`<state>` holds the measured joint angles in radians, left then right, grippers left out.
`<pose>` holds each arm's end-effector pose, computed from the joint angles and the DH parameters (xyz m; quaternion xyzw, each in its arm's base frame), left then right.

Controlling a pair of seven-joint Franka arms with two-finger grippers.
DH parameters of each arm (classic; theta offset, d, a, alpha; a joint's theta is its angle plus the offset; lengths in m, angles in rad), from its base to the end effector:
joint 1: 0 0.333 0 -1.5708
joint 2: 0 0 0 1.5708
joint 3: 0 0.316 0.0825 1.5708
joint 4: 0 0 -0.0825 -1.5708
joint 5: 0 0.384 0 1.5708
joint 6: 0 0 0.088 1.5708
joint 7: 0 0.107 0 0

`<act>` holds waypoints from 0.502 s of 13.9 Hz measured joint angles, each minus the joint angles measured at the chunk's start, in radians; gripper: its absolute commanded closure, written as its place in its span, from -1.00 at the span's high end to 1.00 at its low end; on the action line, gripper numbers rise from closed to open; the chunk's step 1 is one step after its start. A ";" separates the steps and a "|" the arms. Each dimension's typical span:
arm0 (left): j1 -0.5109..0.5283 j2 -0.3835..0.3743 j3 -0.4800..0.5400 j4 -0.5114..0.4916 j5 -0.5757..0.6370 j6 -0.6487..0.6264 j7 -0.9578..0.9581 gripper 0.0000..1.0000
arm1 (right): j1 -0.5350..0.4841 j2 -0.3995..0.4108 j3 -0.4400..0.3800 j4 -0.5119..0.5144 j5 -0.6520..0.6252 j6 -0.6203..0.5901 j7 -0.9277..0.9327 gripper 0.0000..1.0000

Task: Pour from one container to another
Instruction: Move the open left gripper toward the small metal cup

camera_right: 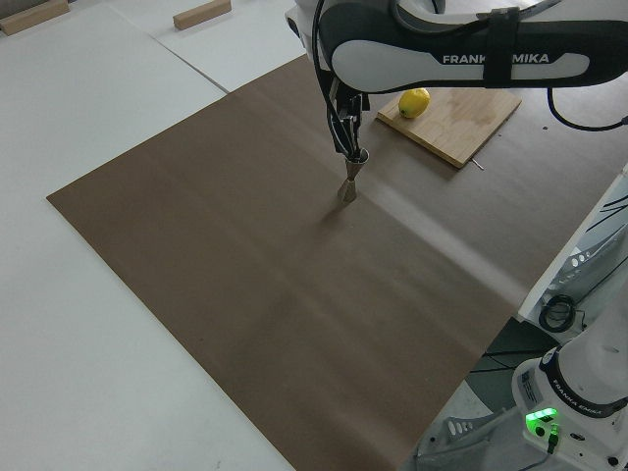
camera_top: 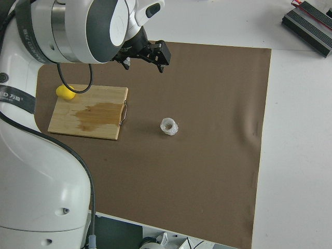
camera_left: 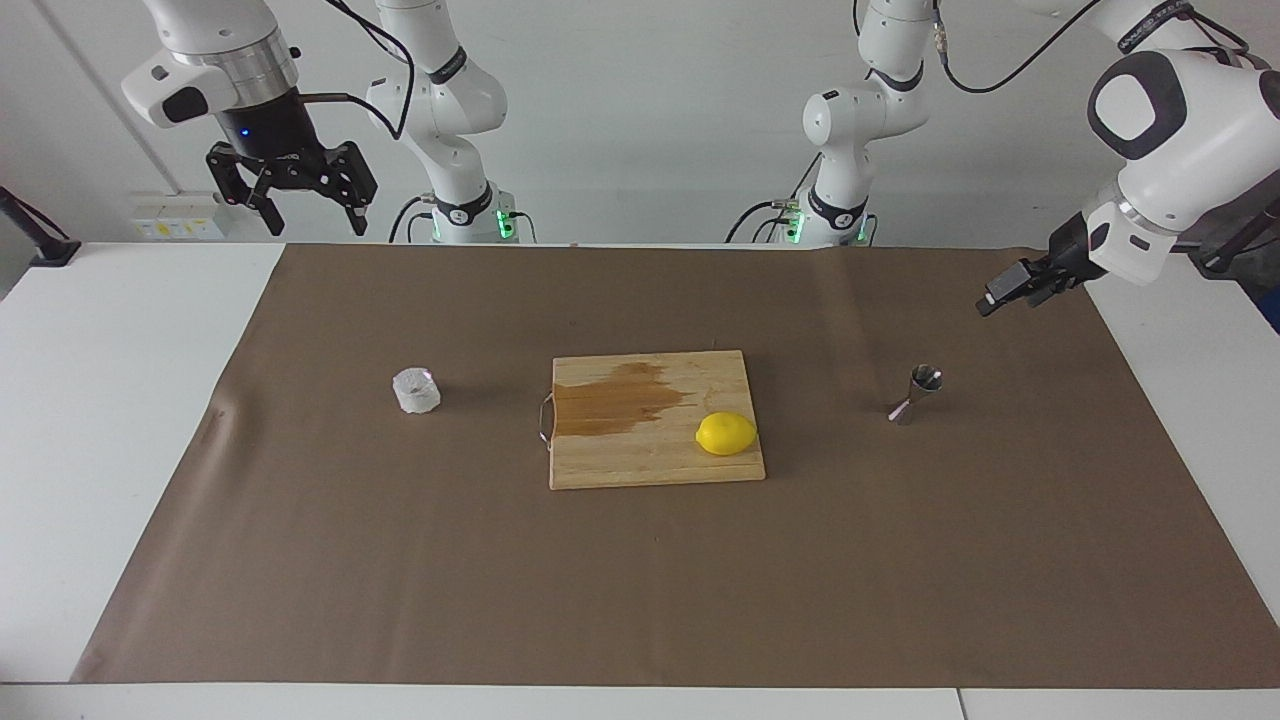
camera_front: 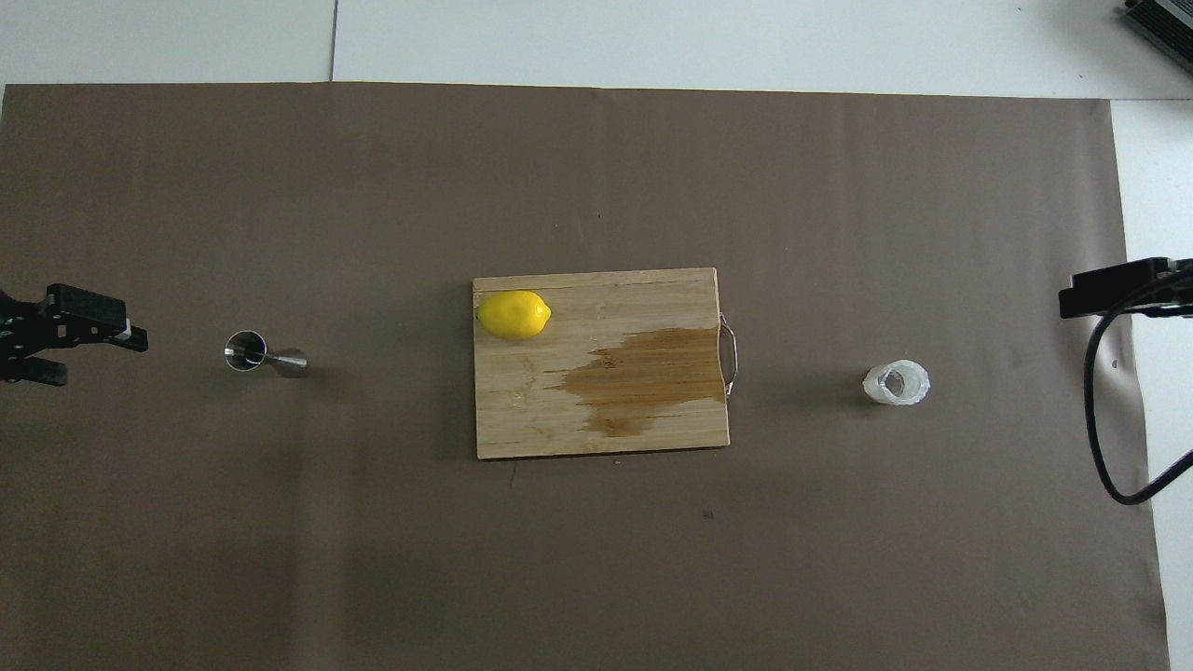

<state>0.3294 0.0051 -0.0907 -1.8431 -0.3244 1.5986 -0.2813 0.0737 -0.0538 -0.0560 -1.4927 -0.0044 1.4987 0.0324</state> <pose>0.5290 0.0945 0.5026 0.9400 0.2754 -0.1262 0.1572 0.5294 0.0079 0.6837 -0.9995 0.0076 -0.0299 0.0001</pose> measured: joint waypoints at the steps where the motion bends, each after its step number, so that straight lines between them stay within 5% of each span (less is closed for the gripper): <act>1: 0.022 0.002 0.001 -0.023 -0.035 0.000 -0.046 1.00 | 0.000 0.000 0.000 0.000 0.000 0.000 0.000 1.00; 7: 0.096 -0.021 0.002 -0.228 -0.291 0.096 -0.352 1.00 | 0.000 0.000 0.000 0.000 0.000 0.000 0.000 1.00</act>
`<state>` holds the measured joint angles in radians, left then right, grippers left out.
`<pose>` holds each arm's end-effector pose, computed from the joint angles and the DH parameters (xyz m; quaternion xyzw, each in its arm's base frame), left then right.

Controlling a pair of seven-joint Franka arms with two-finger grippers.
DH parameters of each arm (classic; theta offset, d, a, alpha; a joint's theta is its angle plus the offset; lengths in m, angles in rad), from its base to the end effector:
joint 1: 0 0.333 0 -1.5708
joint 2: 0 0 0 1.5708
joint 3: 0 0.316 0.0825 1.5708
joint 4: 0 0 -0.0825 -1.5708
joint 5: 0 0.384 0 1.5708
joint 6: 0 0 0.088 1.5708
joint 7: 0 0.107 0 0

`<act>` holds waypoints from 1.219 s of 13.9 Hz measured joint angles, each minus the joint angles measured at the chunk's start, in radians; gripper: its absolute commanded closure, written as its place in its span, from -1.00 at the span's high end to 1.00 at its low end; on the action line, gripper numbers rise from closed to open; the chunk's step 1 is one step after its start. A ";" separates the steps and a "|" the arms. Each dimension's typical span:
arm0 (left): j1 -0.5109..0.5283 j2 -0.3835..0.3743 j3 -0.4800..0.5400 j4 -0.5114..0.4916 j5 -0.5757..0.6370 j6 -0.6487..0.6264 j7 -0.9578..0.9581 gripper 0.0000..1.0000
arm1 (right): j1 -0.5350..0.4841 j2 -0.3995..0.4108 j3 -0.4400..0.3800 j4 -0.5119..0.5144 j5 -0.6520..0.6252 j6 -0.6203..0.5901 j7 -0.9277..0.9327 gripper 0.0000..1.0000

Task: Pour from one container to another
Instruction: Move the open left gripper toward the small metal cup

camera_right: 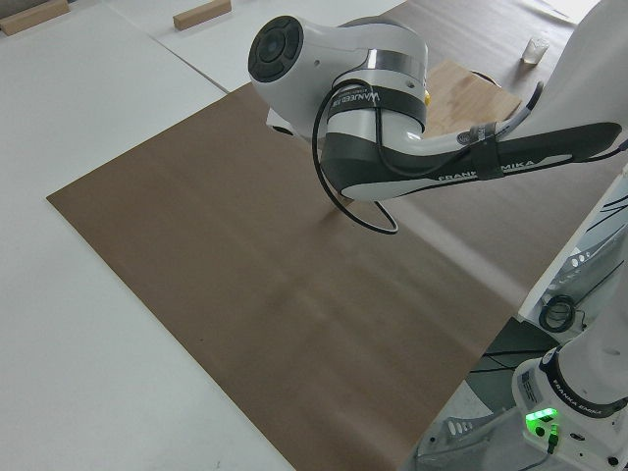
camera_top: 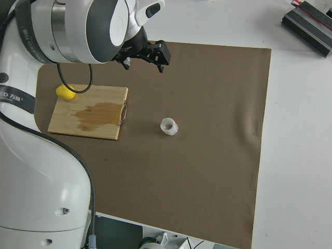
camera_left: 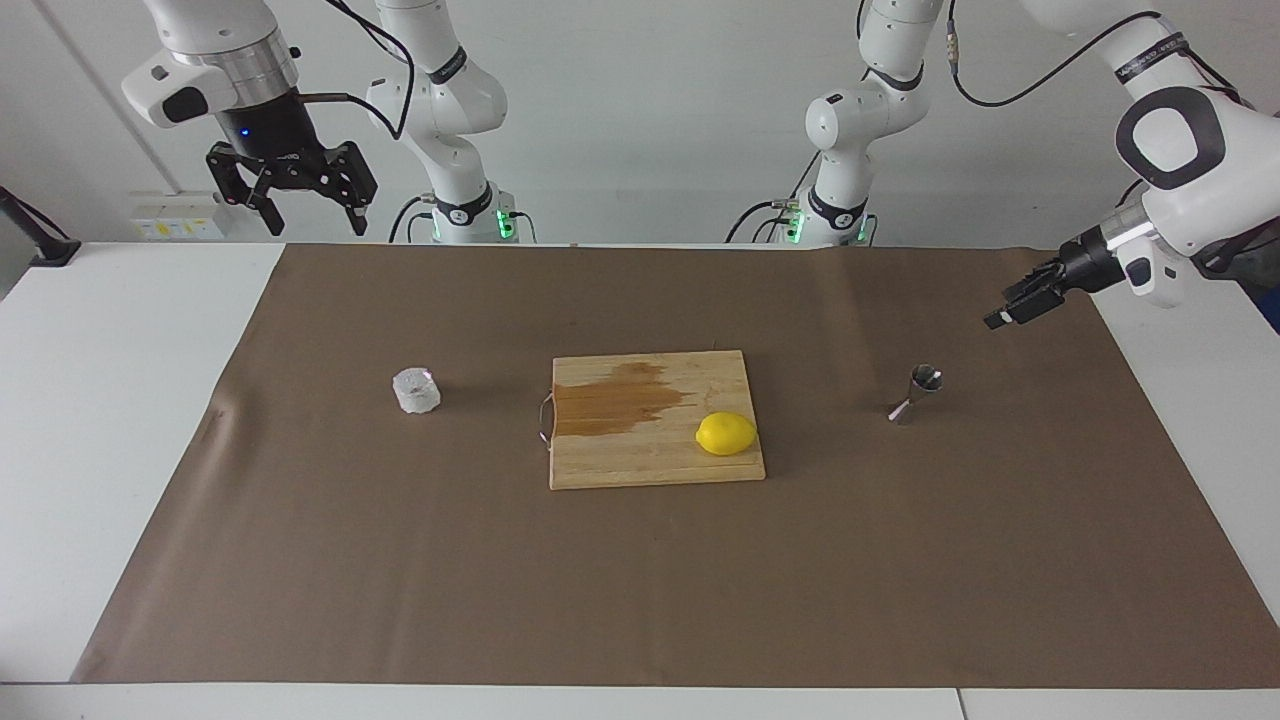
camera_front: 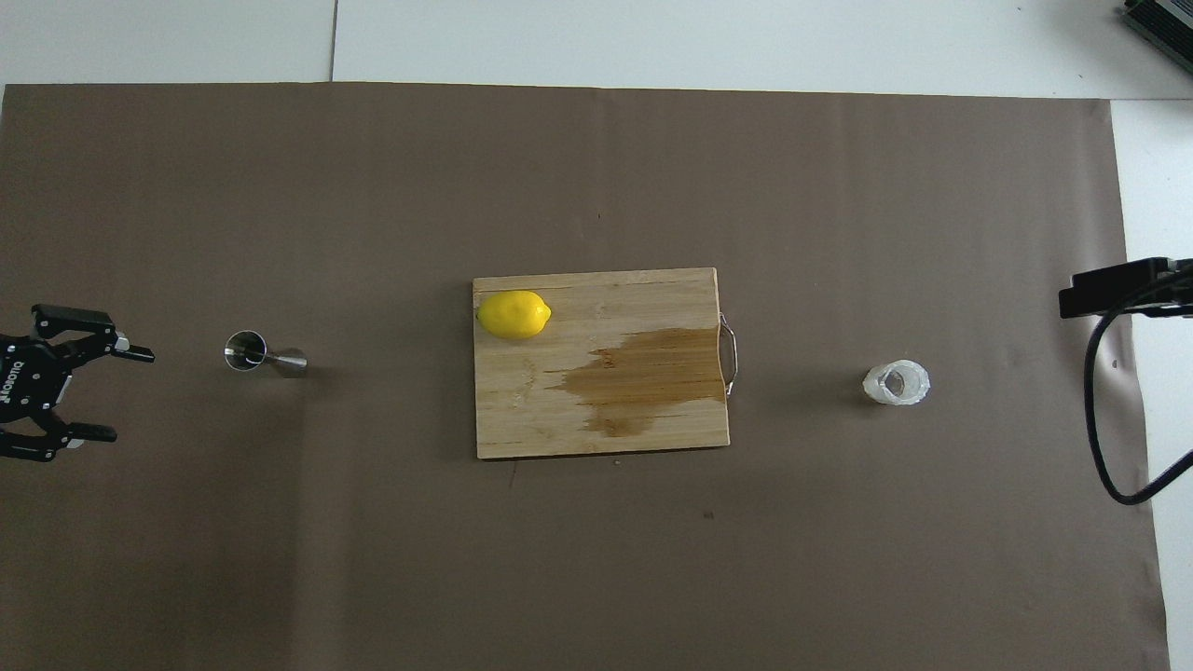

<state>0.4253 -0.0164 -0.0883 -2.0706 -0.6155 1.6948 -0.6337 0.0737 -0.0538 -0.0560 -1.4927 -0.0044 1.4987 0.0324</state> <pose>0.4982 0.1161 0.4291 0.7872 0.5178 -0.2111 0.2600 0.5294 0.0079 0.6837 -0.9995 0.0076 -0.0299 0.0001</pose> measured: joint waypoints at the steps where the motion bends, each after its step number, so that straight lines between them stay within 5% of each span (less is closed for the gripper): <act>1: 0.001 -0.015 0.000 -0.050 -0.055 0.033 -0.045 1.00 | 0.000 0.000 0.000 0.000 0.000 0.000 0.000 1.00; 6: 0.029 -0.063 0.000 -0.176 -0.282 0.121 -0.269 1.00 | 0.000 0.000 0.000 0.000 0.000 0.000 0.000 1.00; 10: 0.093 -0.039 0.001 -0.264 -0.431 0.171 -0.299 1.00 | 0.000 0.000 0.000 0.000 0.000 0.000 0.000 1.00; 17: 0.060 -0.019 -0.016 -0.372 -0.604 0.279 -0.297 1.00 | 0.000 0.000 0.000 0.000 0.000 0.000 0.000 1.00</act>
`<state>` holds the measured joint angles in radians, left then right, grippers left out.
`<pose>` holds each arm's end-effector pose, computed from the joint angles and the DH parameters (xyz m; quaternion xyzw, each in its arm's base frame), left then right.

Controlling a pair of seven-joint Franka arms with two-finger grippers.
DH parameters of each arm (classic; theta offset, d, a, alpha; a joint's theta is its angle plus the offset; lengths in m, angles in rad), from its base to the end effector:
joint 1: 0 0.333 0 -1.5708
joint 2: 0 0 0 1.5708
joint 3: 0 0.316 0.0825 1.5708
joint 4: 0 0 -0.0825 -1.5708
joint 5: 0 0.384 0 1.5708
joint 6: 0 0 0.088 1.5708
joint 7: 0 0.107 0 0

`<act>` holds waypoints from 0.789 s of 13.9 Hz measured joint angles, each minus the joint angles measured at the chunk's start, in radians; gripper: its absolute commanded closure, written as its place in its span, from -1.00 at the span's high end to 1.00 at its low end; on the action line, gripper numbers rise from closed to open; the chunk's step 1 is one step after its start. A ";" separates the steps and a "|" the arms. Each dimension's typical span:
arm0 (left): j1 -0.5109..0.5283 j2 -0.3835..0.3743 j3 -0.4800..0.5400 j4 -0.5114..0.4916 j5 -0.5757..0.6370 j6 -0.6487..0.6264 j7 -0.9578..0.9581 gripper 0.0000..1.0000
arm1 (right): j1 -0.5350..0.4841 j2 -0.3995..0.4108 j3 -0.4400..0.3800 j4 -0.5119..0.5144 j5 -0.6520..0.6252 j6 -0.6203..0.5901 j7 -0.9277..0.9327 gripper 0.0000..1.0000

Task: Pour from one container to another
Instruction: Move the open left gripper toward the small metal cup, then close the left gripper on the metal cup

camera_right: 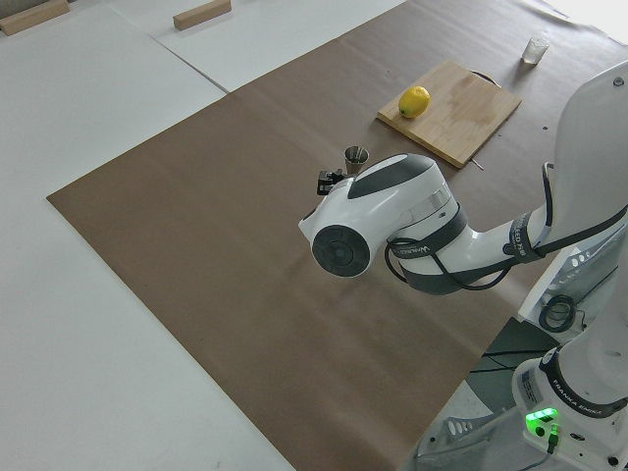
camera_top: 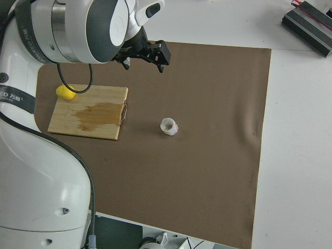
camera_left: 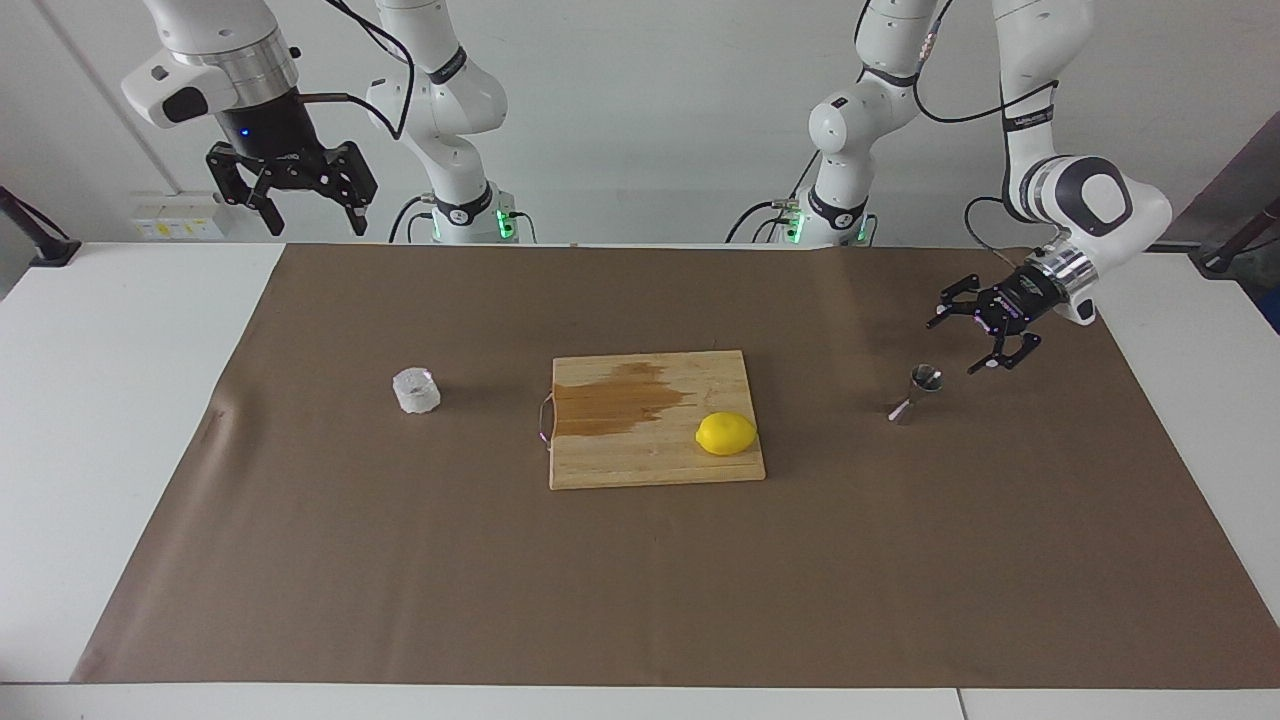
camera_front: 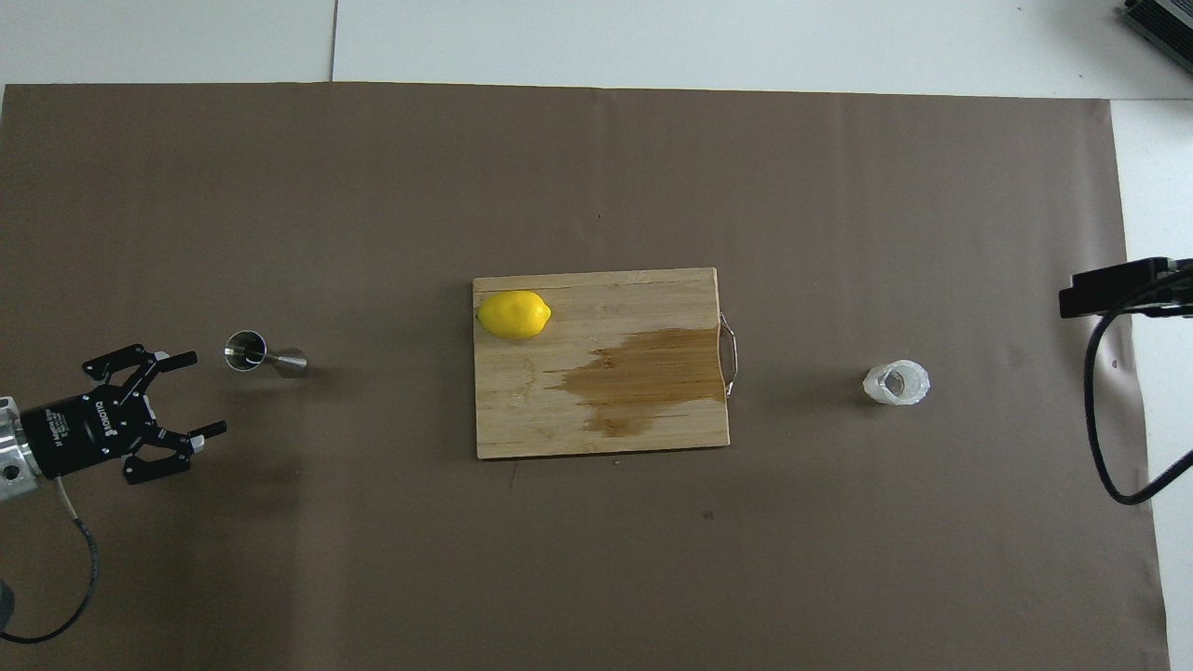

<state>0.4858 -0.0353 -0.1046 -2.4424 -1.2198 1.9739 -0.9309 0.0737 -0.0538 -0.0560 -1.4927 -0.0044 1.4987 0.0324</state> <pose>0.4455 0.1140 0.3158 0.4319 0.7528 -0.2952 0.3997 0.5294 0.0079 0.6837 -0.9995 0.0076 -0.0299 0.0001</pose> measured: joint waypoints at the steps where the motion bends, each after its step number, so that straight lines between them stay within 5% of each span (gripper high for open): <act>1: -0.010 0.004 -0.001 -0.001 -0.025 0.007 0.014 1.00 | 0.000 0.000 0.000 0.000 0.000 0.000 0.000 1.00; 11: -0.088 0.041 -0.001 0.001 -0.123 0.095 0.084 1.00 | 0.000 0.000 0.000 0.000 0.000 0.000 0.000 1.00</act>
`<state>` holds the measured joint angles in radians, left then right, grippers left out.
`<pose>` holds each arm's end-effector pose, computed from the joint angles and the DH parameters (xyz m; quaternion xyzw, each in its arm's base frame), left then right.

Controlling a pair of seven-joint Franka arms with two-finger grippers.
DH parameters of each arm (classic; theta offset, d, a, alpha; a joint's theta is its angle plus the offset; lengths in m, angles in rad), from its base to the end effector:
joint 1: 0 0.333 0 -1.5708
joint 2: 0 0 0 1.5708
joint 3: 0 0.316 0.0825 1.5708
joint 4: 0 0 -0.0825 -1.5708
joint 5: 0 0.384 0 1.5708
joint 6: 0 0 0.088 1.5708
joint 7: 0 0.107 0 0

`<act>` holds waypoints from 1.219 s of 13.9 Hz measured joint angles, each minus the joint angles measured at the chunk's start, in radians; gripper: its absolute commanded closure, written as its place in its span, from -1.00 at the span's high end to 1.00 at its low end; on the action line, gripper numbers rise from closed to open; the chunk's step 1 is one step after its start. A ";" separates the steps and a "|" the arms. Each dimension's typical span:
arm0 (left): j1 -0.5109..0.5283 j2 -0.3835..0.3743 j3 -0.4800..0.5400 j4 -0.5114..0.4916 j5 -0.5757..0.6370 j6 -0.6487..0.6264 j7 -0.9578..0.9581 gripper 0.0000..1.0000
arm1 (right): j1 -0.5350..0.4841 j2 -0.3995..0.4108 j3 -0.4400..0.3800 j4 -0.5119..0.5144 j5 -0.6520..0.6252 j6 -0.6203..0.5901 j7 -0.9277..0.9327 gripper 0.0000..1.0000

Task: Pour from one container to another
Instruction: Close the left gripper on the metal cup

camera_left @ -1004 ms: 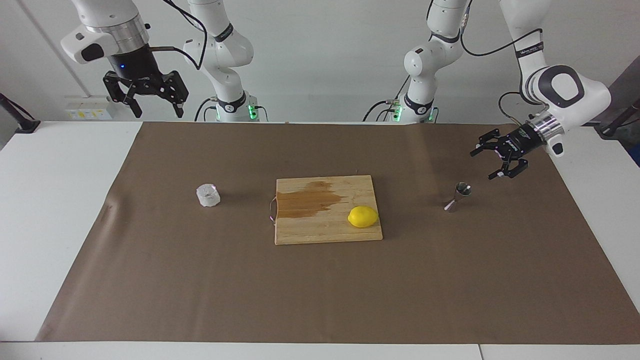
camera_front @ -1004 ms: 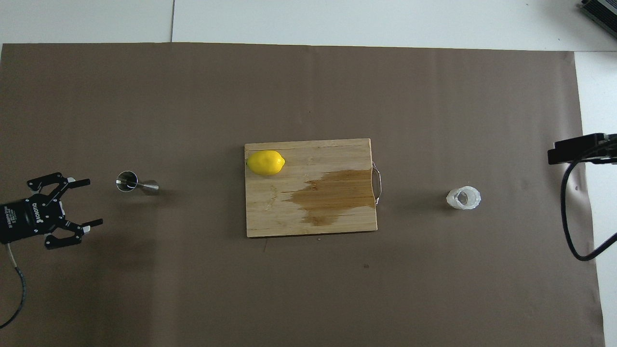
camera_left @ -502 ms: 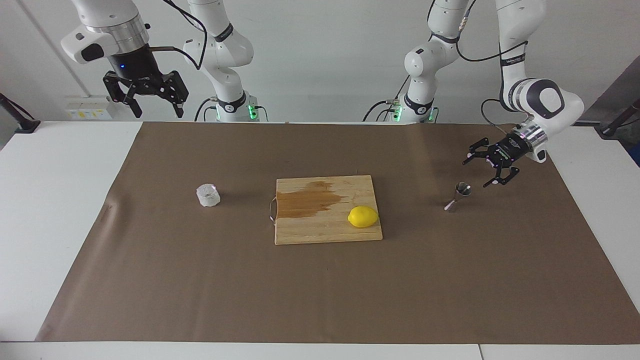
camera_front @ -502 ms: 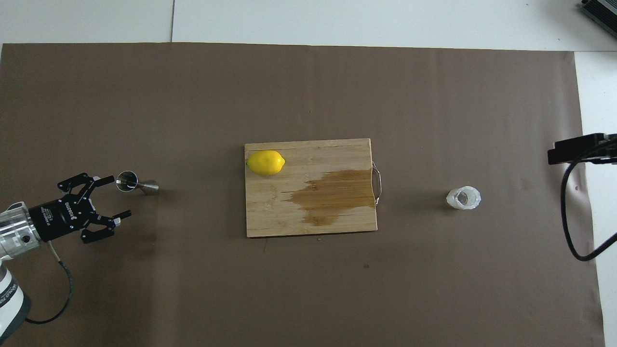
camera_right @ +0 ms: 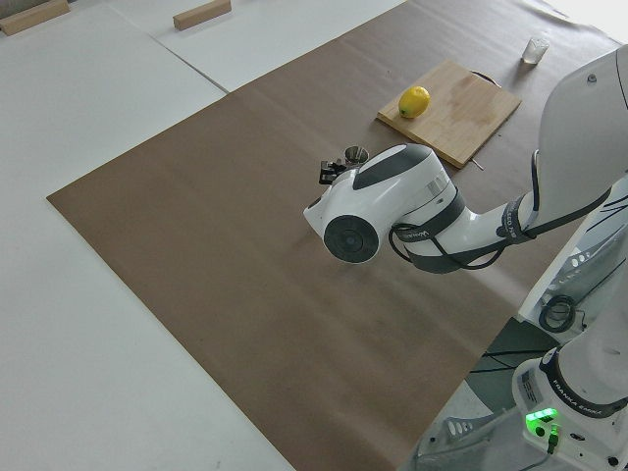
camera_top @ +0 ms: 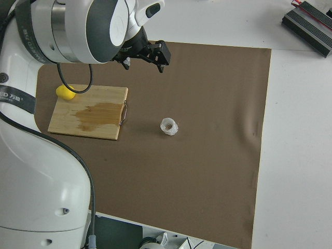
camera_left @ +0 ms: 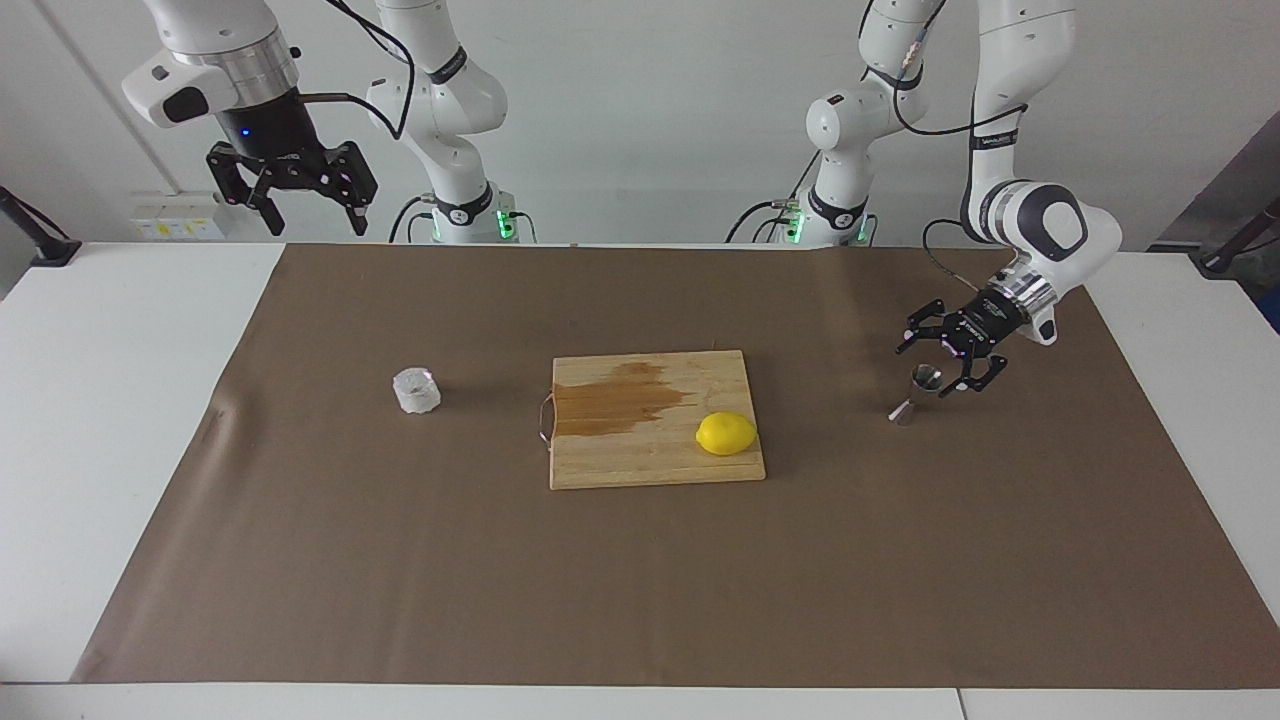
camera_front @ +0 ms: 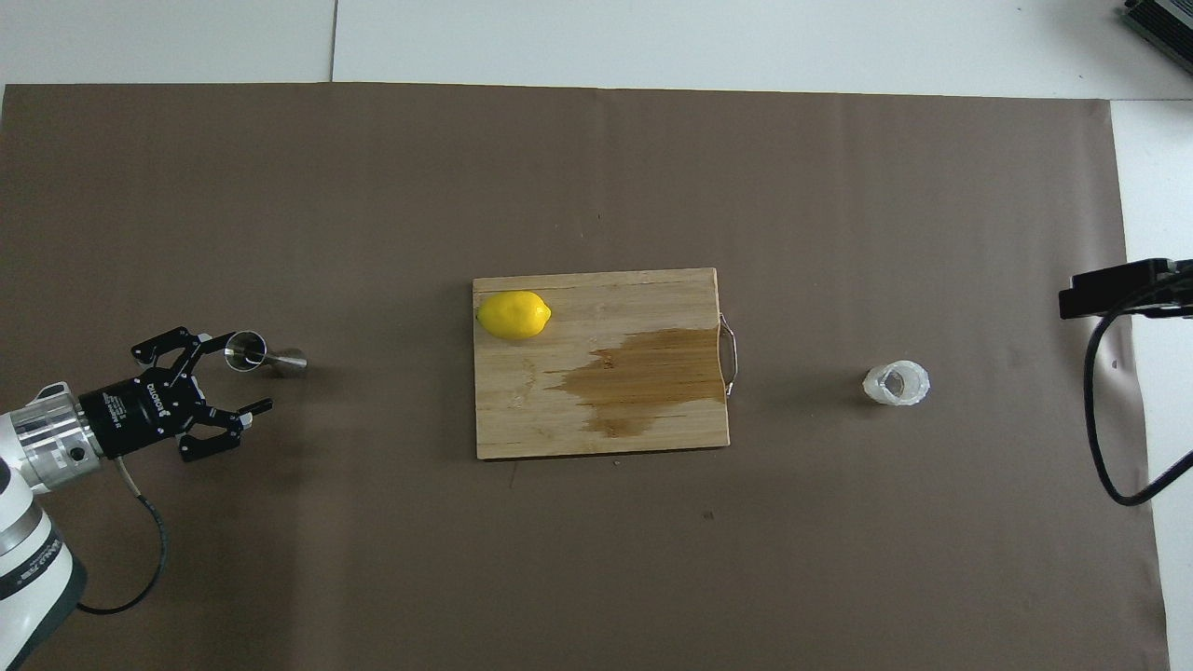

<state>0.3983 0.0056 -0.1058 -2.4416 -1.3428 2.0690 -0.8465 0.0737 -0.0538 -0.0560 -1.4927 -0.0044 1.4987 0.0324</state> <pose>0.4613 0.0861 0.3001 0.4347 0.7469 -0.2732 0.4225 0.5294 0.0079 0.6837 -0.9995 0.0076 -0.0299 0.0001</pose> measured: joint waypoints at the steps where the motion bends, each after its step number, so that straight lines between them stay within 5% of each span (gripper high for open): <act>1: -0.001 0.000 0.000 0.000 0.000 0.000 0.002 1.00 | 0.000 0.000 0.000 0.000 0.000 0.000 0.000 1.00; 17: -0.028 0.000 -0.002 0.005 -0.051 0.028 0.026 1.00 | -0.008 0.000 -0.009 0.000 0.000 0.000 0.000 1.00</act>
<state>0.3702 0.0057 -0.1074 -2.4366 -1.3943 2.0971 -0.8209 0.0652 -0.0539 -0.0653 -1.4927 -0.0044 1.4987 0.0324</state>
